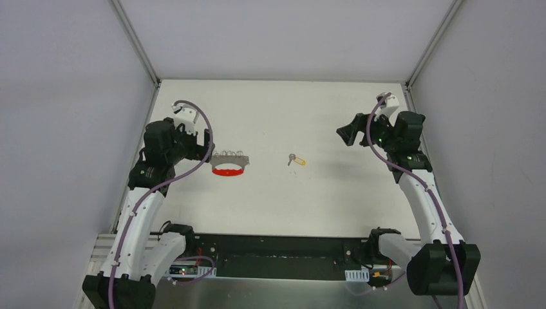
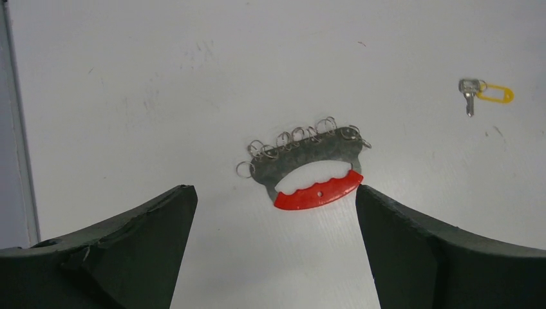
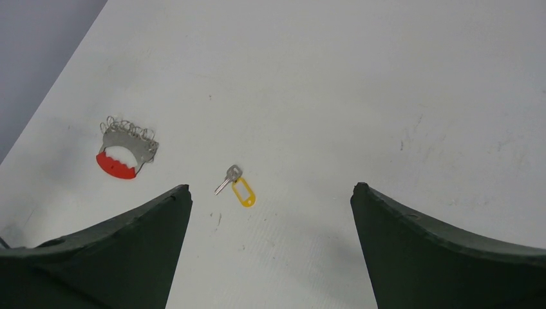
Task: Put the keys on the keyring
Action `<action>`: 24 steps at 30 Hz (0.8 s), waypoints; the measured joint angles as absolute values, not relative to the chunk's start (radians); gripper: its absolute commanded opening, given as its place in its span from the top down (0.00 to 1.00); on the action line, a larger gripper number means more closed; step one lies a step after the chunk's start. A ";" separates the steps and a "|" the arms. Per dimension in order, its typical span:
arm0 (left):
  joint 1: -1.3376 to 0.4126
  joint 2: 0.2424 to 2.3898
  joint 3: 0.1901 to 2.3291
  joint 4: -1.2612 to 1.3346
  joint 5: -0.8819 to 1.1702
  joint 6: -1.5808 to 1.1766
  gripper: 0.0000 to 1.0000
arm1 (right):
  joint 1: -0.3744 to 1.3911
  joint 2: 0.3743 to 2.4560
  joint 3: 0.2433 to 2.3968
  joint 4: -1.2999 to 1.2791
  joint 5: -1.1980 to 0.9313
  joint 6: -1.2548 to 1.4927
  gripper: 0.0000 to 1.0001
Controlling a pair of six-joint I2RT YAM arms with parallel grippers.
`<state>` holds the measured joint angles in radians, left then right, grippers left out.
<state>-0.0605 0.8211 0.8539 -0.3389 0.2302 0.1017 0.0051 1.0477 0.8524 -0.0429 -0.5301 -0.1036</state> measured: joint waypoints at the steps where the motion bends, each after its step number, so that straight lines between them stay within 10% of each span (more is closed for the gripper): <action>1: -0.079 0.828 0.863 -0.361 0.227 0.126 0.00 | 0.023 1.052 0.852 -0.044 -0.525 -0.113 0.02; 24: -0.468 1.529 1.159 -0.624 0.088 0.310 0.19 | 0.154 1.182 0.804 -0.091 -0.562 -0.280 0.02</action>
<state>-0.4683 1.5288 1.1591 -0.6235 0.0875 0.3103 0.1539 1.1820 0.8036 -0.0914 -0.5621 -0.2802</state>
